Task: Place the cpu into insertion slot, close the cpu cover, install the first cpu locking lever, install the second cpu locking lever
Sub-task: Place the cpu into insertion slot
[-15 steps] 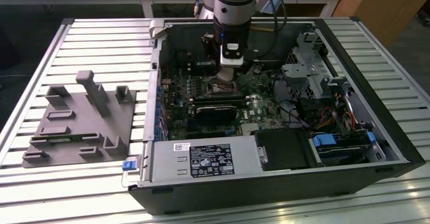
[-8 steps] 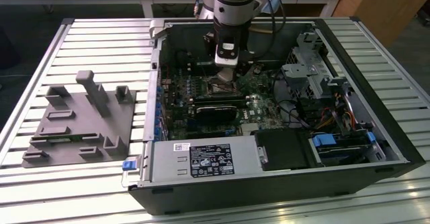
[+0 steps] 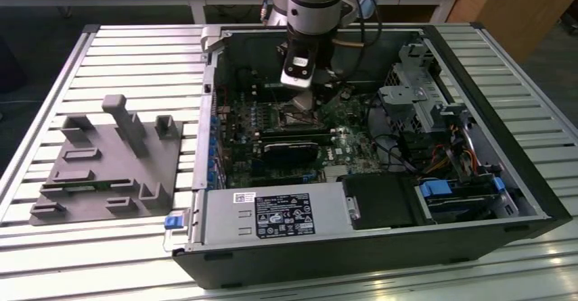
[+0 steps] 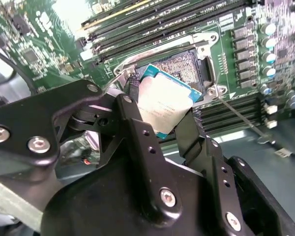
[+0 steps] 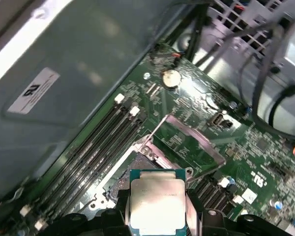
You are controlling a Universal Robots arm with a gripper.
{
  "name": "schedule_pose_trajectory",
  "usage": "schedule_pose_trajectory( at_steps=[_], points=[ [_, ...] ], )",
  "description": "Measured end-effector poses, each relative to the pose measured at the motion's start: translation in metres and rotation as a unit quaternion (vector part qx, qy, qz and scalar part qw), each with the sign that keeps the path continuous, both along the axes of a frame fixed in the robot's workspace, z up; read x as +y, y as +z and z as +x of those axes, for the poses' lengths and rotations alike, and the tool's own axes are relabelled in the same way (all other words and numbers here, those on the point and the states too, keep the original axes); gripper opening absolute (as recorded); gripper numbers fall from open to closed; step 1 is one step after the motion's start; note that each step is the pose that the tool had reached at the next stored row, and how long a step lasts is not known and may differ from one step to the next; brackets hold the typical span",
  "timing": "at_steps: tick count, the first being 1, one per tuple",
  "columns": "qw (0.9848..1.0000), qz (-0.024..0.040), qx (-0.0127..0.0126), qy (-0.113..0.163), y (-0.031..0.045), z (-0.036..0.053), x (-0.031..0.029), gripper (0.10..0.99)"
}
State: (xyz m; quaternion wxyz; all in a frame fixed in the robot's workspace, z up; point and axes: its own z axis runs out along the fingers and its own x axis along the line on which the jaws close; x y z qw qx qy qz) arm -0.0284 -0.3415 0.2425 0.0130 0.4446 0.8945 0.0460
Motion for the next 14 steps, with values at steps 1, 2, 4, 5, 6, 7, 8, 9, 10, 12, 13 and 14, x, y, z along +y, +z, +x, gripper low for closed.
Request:
schedule_pose_trajectory(
  at_steps=[1,2,4,5,6,7,8,9,10,12,13,14],
  points=[
    [1.0,0.0,0.0,-0.009,-0.0001,0.0,0.0,0.537],
    [0.9998,0.0,0.0,-0.018,-0.0003,0.0,0.0,0.537],
    [0.9994,0.0,0.0,-0.035,-0.0006,0.0,0.0,0.537],
    [0.999,-0.0001,0.0,-0.045,-0.0007,0.0,0.0,0.537],
    [0.9986,-0.0001,0.0,-0.054,-0.0009,0.0,0.0,0.537],
    [0.998,-0.0001,0.0,-0.063,-0.001,0.0,0.0,0.537],
    [0.9974,-0.0001,0.0,-0.072,-0.0012,0.0,0.0,0.537],
    [0.9967,-0.0001,0.0,-0.081,-0.0014,0.0,0.0,0.537],
    [0.9959,-0.0001,0.0,-0.09,-0.0015,0.0,0.0,0.537],
    [0.9942,-0.0001,0.0,-0.108,-0.0019,0.0,0.0,0.537],
    [0.9932,-0.0001,0.0,-0.117,-0.0022,0.0,0.0,0.537],
    [0.992,0.0,0.0,-0.126,-0.0026,0.0,0.0,0.537]
  ],
)
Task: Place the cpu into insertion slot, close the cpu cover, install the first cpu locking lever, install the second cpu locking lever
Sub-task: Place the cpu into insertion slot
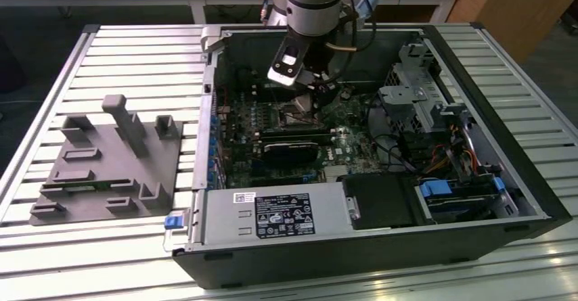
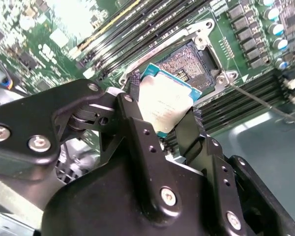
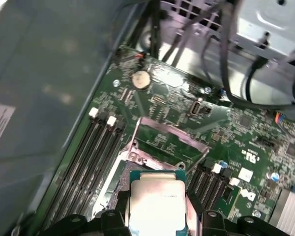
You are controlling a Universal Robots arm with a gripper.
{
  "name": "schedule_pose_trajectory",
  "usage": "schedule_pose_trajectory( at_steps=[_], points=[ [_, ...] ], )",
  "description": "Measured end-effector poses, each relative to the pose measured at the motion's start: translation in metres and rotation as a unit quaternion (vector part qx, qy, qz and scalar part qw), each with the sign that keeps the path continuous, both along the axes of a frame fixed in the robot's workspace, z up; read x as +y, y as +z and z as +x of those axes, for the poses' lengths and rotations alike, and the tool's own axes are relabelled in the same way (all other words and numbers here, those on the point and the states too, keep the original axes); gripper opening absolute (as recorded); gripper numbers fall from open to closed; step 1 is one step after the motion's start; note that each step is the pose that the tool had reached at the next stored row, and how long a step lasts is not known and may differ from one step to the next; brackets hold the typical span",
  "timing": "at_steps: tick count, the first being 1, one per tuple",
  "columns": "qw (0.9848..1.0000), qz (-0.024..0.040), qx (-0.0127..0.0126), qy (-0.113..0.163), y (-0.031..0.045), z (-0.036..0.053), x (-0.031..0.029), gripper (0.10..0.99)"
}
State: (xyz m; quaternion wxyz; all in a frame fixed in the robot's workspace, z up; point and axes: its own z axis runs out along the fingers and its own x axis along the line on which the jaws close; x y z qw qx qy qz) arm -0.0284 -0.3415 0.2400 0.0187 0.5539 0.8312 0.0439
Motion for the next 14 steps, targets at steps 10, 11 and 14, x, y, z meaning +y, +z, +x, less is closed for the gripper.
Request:
schedule_pose_trajectory(
  at_steps=[10,11,14],
  points=[
    [0.9975,-0.0001,0.0,-0.07,-0.0045,0.0,0.0,0.537],
    [0.9971,0.0,0.0,-0.076,-0.0049,0.0,0.0,0.537],
    [0.9954,0.0,0.0,-0.095,-0.0061,0.0,0.0,0.537]
  ],
)
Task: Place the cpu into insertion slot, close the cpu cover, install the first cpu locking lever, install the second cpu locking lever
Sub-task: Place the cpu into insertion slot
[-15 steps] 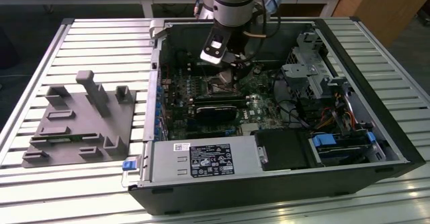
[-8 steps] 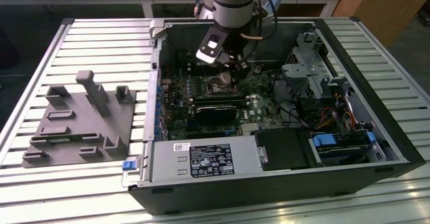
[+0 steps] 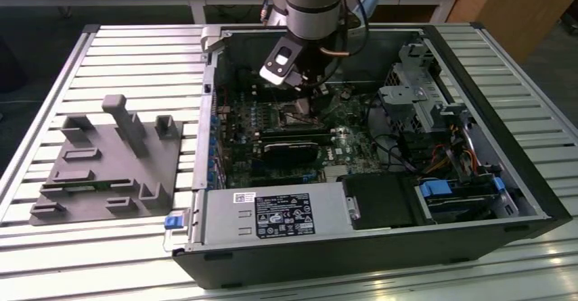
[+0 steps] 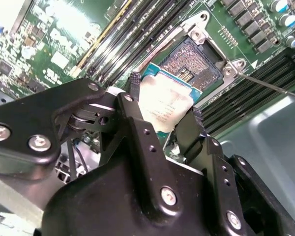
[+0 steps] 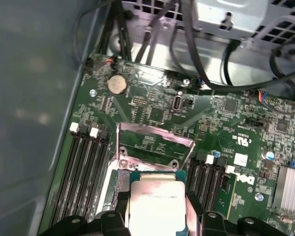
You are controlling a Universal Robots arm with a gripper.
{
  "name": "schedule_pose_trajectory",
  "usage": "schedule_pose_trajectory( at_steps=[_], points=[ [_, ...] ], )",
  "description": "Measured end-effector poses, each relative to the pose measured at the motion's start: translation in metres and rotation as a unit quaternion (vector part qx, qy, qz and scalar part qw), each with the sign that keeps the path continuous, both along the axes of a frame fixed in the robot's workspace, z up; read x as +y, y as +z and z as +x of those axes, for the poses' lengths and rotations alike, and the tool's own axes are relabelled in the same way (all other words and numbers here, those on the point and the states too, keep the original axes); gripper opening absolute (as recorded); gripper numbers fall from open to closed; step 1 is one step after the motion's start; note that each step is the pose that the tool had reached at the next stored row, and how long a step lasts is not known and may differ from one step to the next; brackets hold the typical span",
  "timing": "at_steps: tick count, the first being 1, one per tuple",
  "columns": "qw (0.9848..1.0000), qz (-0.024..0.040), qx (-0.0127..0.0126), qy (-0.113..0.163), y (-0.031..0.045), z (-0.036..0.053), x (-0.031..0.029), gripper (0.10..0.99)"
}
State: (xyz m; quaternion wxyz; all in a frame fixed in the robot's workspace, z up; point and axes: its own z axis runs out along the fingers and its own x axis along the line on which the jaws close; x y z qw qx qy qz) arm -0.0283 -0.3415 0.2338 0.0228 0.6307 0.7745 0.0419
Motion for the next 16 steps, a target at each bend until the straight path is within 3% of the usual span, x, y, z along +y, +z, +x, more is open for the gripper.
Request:
schedule_pose_trajectory(
  at_steps=[5,12,16],
  points=[
    [0.9996,0.0,0.0,-0.03,-0.0013,0.0,0.0,0.537],
    [0.9988,0.0,0.0,-0.049,-0.0031,-0.0015,0.0012,0.537],
    [0.9976,-0.0001,0.0,-0.07,-0.0045,-0.0022,0.0014,0.537]
  ],
)
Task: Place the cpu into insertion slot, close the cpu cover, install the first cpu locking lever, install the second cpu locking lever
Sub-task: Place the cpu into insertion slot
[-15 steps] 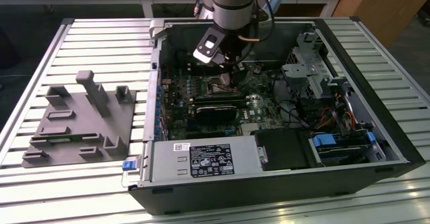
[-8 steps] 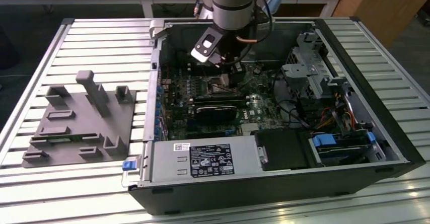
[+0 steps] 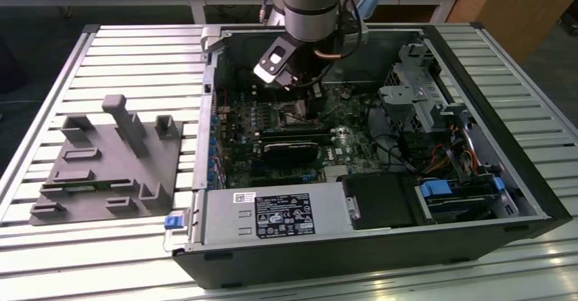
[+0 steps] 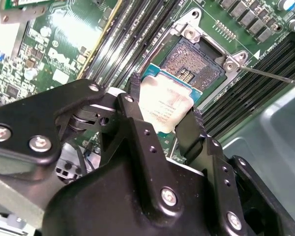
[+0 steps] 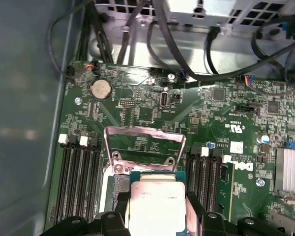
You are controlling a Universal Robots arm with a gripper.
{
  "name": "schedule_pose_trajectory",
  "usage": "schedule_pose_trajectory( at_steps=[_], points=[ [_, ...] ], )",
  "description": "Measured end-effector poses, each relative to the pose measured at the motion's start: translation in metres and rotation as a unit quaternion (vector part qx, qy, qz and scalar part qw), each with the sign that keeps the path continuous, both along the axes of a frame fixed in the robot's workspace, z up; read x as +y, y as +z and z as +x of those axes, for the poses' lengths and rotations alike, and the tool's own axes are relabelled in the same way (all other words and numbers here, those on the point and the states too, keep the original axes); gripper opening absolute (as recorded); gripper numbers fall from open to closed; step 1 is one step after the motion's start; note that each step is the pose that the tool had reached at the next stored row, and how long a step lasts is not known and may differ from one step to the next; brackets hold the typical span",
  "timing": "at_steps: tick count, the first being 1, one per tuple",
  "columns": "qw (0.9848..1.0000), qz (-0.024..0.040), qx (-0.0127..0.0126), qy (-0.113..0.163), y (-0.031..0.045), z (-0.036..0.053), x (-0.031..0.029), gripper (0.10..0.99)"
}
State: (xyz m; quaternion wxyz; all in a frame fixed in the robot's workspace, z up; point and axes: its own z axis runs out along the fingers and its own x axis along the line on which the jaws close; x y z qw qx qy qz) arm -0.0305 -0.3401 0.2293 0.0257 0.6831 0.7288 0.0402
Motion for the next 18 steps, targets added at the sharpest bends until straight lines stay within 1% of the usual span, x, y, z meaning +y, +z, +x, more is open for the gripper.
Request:
schedule_pose_trajectory(
  at_steps=[4,7,12,18],
  points=[
    [0.9997,0.0,0.0,-0.023,-0.0017,-0.0003,0.0002,0.537],
    [0.9995,0.0,0.0002,-0.031,-0.0032,-0.0004,0.0024,0.537],
    [0.9994,0.0,0.0005,-0.033,-0.005,-0.0017,0.007,0.537],
    [0.9994,0.0,0.0005,-0.033,-0.0081,-0.0082,0.0088,0.537]
  ],
)
